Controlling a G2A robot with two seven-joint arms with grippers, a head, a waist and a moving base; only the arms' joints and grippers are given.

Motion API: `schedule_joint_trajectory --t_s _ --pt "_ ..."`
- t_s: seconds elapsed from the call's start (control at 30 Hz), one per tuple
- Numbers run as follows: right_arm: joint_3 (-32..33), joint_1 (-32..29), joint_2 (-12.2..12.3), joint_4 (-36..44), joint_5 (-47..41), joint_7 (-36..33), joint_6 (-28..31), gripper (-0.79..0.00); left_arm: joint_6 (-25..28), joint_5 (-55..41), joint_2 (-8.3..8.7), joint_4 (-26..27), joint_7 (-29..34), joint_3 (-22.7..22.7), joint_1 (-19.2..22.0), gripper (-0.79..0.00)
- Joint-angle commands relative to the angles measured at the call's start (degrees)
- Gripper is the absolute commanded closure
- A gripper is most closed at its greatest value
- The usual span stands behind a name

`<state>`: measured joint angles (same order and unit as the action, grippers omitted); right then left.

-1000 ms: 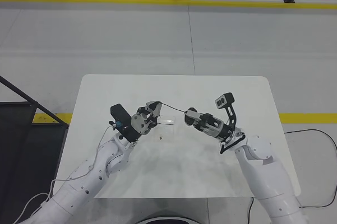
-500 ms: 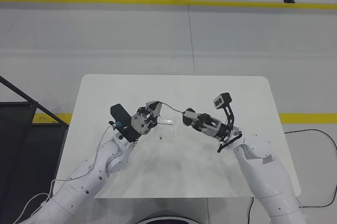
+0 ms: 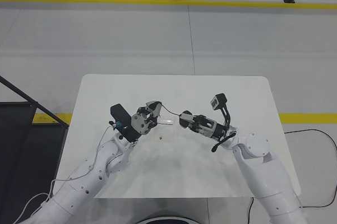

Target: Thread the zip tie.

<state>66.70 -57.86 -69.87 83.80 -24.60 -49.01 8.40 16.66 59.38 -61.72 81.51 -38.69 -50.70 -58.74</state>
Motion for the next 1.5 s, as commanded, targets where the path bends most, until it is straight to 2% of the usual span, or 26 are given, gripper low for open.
schedule_joint_trajectory --t_s 0.0,0.6,0.97,1.47 --pt "-0.04 0.01 -0.06 0.06 -0.7 -0.06 0.52 0.0 0.0 0.0 0.0 0.0 0.0 0.0 0.0 0.0" --pt "-1.02 1.15 -1.01 0.32 -7.92 -0.59 6.08 0.0 0.0 0.0 0.0 0.0 0.0 0.0 0.0 0.0" --pt "-2.5 2.71 -1.81 -0.31 -8.04 2.19 8.03 0.0 0.0 0.0 0.0 0.0 0.0 0.0 0.0 0.0" --pt "-3.05 3.92 -2.63 -0.95 -10.51 2.15 10.62 0.0 0.0 0.0 0.0 0.0 0.0 0.0 0.0 0.0"
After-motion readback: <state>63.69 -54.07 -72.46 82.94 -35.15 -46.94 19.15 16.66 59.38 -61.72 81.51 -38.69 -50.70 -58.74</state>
